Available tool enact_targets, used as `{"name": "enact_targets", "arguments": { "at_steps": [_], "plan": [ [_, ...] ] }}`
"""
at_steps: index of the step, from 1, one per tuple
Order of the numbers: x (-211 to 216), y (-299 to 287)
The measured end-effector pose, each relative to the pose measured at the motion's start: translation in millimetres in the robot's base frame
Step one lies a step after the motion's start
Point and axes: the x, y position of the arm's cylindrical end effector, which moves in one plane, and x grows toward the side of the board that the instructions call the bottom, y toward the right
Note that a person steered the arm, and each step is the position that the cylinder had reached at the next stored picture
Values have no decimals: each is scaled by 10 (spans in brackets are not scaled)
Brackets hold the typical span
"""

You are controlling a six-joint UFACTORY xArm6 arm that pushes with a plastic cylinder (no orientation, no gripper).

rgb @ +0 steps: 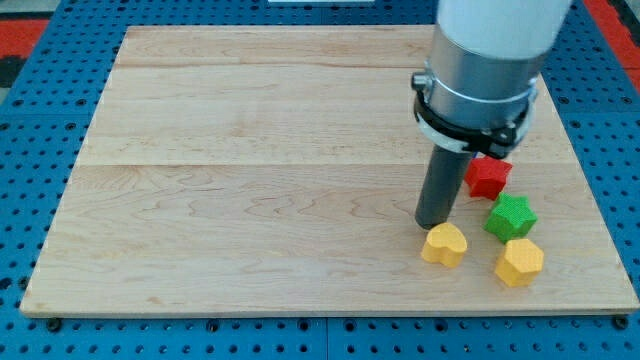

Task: Move the arm towards the red star

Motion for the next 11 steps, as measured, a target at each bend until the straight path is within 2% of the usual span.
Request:
{"name": "enact_targets", "arguments": {
  "at_steps": [3, 4, 5, 6, 7, 8, 9, 10, 11],
  "plan": [
    [20, -58],
    [19, -575],
    [385, -1551],
    [906, -1572],
    [911, -1354],
    [906, -166],
    [901, 1304],
    [661, 1958],
    [-74, 1683]
  ]
}}
